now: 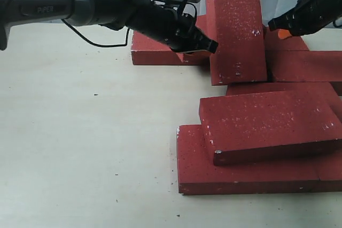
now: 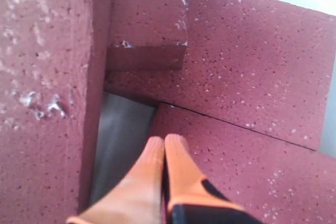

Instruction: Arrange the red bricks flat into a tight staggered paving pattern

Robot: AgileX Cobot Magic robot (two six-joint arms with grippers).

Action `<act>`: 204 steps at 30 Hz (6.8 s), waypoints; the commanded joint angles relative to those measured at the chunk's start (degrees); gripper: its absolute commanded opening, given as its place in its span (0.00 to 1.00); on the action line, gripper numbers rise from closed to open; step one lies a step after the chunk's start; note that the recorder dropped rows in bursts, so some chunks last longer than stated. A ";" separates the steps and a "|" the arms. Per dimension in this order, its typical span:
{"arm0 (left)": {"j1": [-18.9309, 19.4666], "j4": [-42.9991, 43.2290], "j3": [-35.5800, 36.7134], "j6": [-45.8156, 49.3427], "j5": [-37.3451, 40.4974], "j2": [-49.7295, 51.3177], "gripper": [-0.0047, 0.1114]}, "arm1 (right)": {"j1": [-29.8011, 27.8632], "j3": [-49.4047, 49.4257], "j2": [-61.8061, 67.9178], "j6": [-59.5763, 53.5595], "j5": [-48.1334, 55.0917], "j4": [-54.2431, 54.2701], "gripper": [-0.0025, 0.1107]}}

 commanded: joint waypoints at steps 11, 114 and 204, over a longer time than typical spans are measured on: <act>-0.72 -1.53 -0.54 -0.25 -2.00 2.21 0.04 | 4.63 -0.27 4.39 -4.43 -5.43 2.17 0.01; 8.05 13.26 48.08 -9.36 -20.40 -38.93 0.04 | 38.63 -7.87 1.94 -2.45 -8.28 6.78 0.01; 29.93 26.81 23.66 -7.60 0.97 -10.14 0.04 | 39.73 7.11 3.78 3.41 -11.81 -11.91 0.01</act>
